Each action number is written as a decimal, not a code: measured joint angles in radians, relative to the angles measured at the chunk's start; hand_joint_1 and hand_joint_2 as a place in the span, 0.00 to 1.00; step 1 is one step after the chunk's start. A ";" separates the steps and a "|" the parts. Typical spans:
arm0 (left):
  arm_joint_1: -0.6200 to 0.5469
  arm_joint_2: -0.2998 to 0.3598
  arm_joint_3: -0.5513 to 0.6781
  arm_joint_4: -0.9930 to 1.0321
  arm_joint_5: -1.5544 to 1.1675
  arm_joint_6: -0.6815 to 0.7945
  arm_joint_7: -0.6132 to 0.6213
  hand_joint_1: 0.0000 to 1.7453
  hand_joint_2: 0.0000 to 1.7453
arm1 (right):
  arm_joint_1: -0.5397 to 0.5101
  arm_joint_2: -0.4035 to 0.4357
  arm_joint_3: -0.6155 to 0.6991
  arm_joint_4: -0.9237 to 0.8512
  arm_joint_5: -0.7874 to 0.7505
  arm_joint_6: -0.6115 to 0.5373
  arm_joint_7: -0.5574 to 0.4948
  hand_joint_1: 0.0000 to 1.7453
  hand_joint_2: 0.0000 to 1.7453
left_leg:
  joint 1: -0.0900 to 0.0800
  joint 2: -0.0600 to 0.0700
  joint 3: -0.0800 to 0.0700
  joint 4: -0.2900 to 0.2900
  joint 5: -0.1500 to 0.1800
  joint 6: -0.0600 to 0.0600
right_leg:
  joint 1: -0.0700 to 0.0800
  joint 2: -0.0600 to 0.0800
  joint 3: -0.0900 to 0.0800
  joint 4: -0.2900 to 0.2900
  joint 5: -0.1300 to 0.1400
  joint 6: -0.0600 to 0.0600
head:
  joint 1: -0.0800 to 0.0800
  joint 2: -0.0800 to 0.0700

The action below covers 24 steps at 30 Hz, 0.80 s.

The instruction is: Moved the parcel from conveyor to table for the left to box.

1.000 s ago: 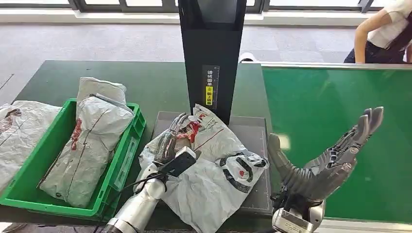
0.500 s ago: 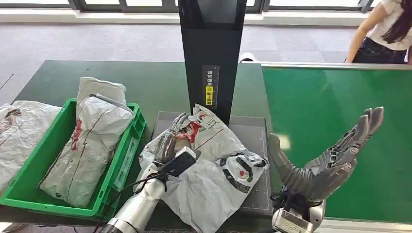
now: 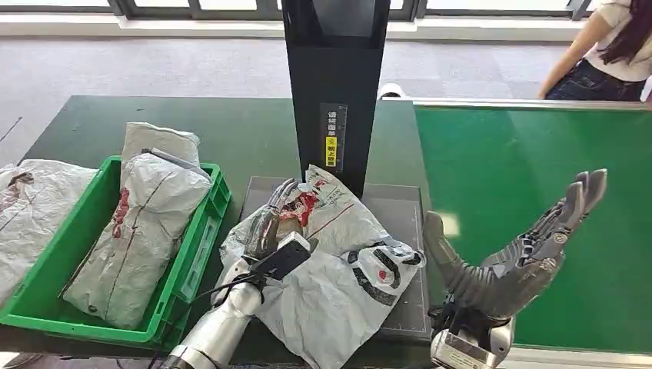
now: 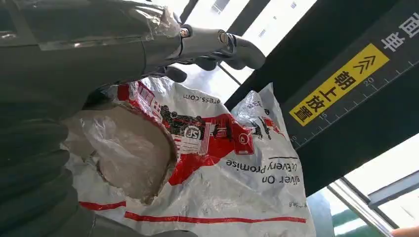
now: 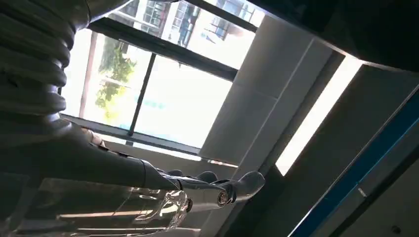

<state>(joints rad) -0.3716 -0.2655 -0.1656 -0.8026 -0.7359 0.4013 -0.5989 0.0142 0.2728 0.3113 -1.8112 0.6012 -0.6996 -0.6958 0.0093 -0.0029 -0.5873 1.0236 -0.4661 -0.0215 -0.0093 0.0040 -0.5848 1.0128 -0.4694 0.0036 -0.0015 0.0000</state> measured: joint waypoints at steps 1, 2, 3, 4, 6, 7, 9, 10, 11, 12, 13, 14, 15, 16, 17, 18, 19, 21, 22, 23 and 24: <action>0.000 0.000 0.000 0.000 0.000 0.000 0.000 0.00 1.00 | 0.000 0.000 0.000 0.000 0.000 0.000 0.000 0.00 1.00 | 0.000 0.000 0.000 0.000 0.000 0.000 | 0.000 0.000 0.000 0.000 0.000 0.000 | 0.000 0.000; 0.000 0.000 0.000 0.000 0.000 0.000 0.000 0.00 1.00 | 0.000 0.000 0.000 0.000 0.000 0.000 0.000 0.00 1.00 | 0.000 0.000 0.000 0.000 0.000 0.000 | 0.000 0.000 0.000 0.000 0.000 0.000 | 0.000 0.000; 0.000 0.000 0.000 0.000 0.000 0.000 0.000 0.00 1.00 | 0.000 0.000 0.000 0.000 0.000 0.000 0.000 0.00 1.00 | 0.000 0.000 0.000 0.000 0.000 0.000 | 0.000 0.000 0.000 0.000 0.000 0.000 | 0.000 0.000; 0.000 0.000 0.000 0.000 0.000 0.000 0.000 0.00 1.00 | 0.000 0.000 0.000 0.000 0.000 0.000 0.000 0.00 1.00 | 0.000 0.000 0.000 0.000 0.000 0.000 | 0.000 0.000 0.000 0.000 0.000 0.000 | 0.000 0.000; 0.000 0.000 0.000 0.000 0.000 0.000 0.000 0.00 1.00 | 0.000 0.000 0.000 0.000 0.000 0.000 0.000 0.00 1.00 | 0.000 0.000 0.000 0.000 0.000 0.000 | 0.000 0.000 0.000 0.000 0.000 0.000 | 0.000 0.000; 0.000 0.000 0.000 0.000 0.000 0.000 0.000 0.00 1.00 | 0.000 0.000 0.000 0.000 0.000 0.000 0.000 0.00 1.00 | 0.000 0.000 0.000 0.000 0.000 0.000 | 0.000 0.000 0.000 0.000 0.000 0.000 | 0.000 0.000; 0.000 0.000 0.000 0.000 0.000 0.000 0.000 0.00 1.00 | 0.000 0.000 0.000 0.000 0.000 0.000 0.000 0.00 1.00 | 0.000 0.000 0.000 0.000 0.000 0.000 | 0.000 0.000 0.000 0.000 0.000 0.000 | 0.000 0.000; 0.000 0.000 0.000 0.000 0.000 0.000 0.000 0.00 1.00 | 0.000 0.000 0.000 0.000 0.000 0.000 0.000 0.00 1.00 | 0.000 0.000 0.000 0.000 0.000 0.000 | 0.000 0.000 0.000 0.000 0.000 0.000 | 0.000 0.000; 0.000 0.000 0.000 0.000 0.000 0.000 0.000 0.00 1.00 | 0.000 0.000 0.000 0.000 0.000 0.000 0.000 0.00 1.00 | 0.000 0.000 0.000 0.000 0.000 0.000 | 0.000 0.000 0.000 0.000 0.000 0.000 | 0.000 0.000; 0.000 0.000 0.000 0.000 0.000 0.000 0.000 0.00 1.00 | 0.000 0.000 0.000 0.000 0.000 0.000 0.000 0.00 1.00 | 0.000 0.000 0.000 0.000 0.000 0.000 | 0.000 0.000 0.000 0.000 0.000 0.000 | 0.000 0.000; 0.000 0.000 0.000 0.000 0.000 0.000 0.000 0.00 1.00 | 0.000 0.000 0.000 0.000 0.000 0.000 0.000 0.00 1.00 | 0.000 0.000 0.000 0.000 0.000 0.000 | 0.000 0.000 0.000 0.000 0.000 0.000 | 0.000 0.000; 0.000 0.000 0.000 0.000 0.000 0.000 0.000 0.00 1.00 | 0.000 0.000 0.000 0.000 0.000 0.000 0.000 0.00 1.00 | 0.000 0.000 0.000 0.000 0.000 0.000 | 0.000 0.000 0.000 0.000 0.000 0.000 | 0.000 0.000; 0.000 0.000 0.000 0.000 0.000 0.000 0.000 0.00 1.00 | 0.000 0.000 0.000 0.000 0.000 0.000 0.000 0.00 1.00 | 0.000 0.000 0.000 0.000 0.000 0.000 | 0.000 0.000 0.000 0.000 0.000 0.000 | 0.000 0.000; 0.000 0.000 0.000 0.000 0.000 0.000 0.000 0.00 1.00 | 0.000 0.000 0.000 0.000 0.000 0.000 0.000 0.00 1.00 | 0.000 0.000 0.000 0.000 0.000 0.000 | 0.000 0.000 0.000 0.000 0.000 0.000 | 0.000 0.000; 0.000 0.000 0.000 0.000 0.000 0.000 0.000 0.00 1.00 | 0.000 0.000 0.000 0.000 0.000 0.000 0.000 0.00 1.00 | 0.000 0.000 0.000 0.000 0.000 0.000 | 0.000 0.000 0.000 0.000 0.000 0.000 | 0.000 0.000; 0.000 0.000 0.000 0.000 0.000 0.000 0.000 0.00 1.00 | 0.000 0.000 0.000 0.000 0.000 0.000 0.000 0.00 1.00 | 0.000 0.000 0.000 0.000 0.000 0.000 | 0.000 0.000 0.000 0.000 0.000 0.000 | 0.000 0.000; 0.000 0.000 0.000 0.000 0.000 0.000 0.000 0.00 1.00 | 0.000 0.000 0.000 0.000 0.000 0.000 0.000 0.00 1.00 | 0.000 0.000 0.000 0.000 0.000 0.000 | 0.000 0.000 0.000 0.000 0.000 0.000 | 0.000 0.000; 0.000 0.000 0.000 0.000 0.000 0.000 0.000 0.00 1.00 | 0.000 0.000 0.000 0.000 0.000 0.000 0.000 0.00 1.00 | 0.000 0.000 0.000 0.000 0.000 0.000 | 0.000 0.000 0.000 0.000 0.000 0.000 | 0.000 0.000; 0.000 0.000 0.000 0.000 0.000 0.000 0.000 0.00 1.00 | 0.000 0.000 0.000 0.000 0.000 0.000 0.000 0.00 1.00 | 0.000 0.000 0.000 0.000 0.000 0.000 | 0.000 0.000 0.000 0.000 0.000 0.000 | 0.000 0.000; 0.000 0.000 0.000 0.000 0.000 0.000 0.000 0.00 1.00 | 0.000 0.000 0.000 0.000 0.000 0.000 0.000 0.00 1.00 | 0.000 0.000 0.000 0.000 0.000 0.000 | 0.000 0.000 0.000 0.000 0.000 0.000 | 0.000 0.000; 0.000 0.000 0.000 0.000 0.000 0.000 0.000 0.00 1.00 | 0.000 0.000 0.000 0.000 0.000 0.000 0.000 0.00 1.00 | 0.000 0.000 0.000 0.000 0.000 0.000 | 0.000 0.000 0.000 0.000 0.000 0.000 | 0.000 0.000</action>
<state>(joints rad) -0.3716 -0.2655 -0.1656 -0.8026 -0.7359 0.4013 -0.5989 0.0143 0.2728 0.3109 -1.8112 0.6012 -0.6996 -0.6958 0.0093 -0.0029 -0.5873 1.0236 -0.4661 -0.0215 -0.0093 0.0040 -0.5848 1.0127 -0.4693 0.0036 -0.0015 0.0000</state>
